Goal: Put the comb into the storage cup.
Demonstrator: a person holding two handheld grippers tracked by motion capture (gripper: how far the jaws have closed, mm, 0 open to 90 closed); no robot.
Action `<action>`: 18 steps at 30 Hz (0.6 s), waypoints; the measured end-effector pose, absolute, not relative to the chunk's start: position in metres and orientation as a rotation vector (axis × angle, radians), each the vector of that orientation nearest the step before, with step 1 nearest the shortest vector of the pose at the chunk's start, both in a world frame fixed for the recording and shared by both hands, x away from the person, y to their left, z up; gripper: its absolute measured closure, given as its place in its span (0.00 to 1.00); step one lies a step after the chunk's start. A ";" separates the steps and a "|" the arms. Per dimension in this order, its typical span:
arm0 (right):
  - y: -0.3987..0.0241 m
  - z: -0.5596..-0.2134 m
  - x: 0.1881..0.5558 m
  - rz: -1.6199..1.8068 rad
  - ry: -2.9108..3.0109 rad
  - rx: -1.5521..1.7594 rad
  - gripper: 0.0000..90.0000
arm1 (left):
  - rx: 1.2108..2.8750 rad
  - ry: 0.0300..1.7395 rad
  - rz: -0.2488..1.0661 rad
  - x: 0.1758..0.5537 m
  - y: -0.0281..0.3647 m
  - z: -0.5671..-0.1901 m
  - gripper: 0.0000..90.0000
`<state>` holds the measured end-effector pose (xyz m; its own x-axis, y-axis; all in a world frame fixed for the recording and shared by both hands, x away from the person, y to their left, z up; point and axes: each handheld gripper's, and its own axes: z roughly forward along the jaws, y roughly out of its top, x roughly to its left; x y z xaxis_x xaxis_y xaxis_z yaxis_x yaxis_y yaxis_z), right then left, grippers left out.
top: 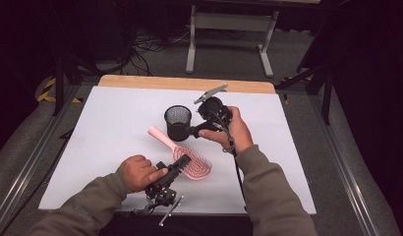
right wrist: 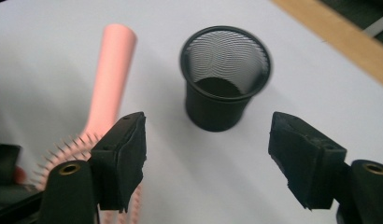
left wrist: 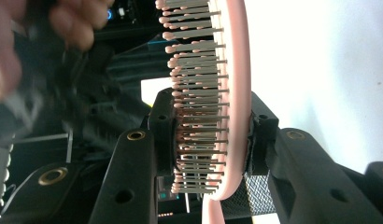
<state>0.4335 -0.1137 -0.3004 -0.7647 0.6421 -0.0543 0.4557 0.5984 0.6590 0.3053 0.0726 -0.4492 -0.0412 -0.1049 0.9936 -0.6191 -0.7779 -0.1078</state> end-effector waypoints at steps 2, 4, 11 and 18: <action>-0.122 -0.303 0.429 0.940 2.509 0.885 0.32 | 1.884 -0.745 1.872 0.307 0.074 -0.450 0.71; -0.133 -0.308 0.422 0.966 2.476 0.886 0.31 | 1.881 -0.733 1.877 0.308 0.076 -0.449 0.71; -0.161 -0.328 0.401 1.007 2.387 0.879 0.29 | 1.898 -0.704 1.901 0.311 0.080 -0.447 0.71; -0.181 -0.352 0.384 1.036 2.317 0.886 0.25 | 1.896 -0.665 1.910 0.315 0.084 -0.444 0.71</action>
<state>0.3842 -0.1808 -0.3517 -0.6925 0.7084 -0.1365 0.3707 0.5117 0.7751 0.3153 0.0842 -0.4439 -0.0284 -0.0680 0.9973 -0.5660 -0.8213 -0.0722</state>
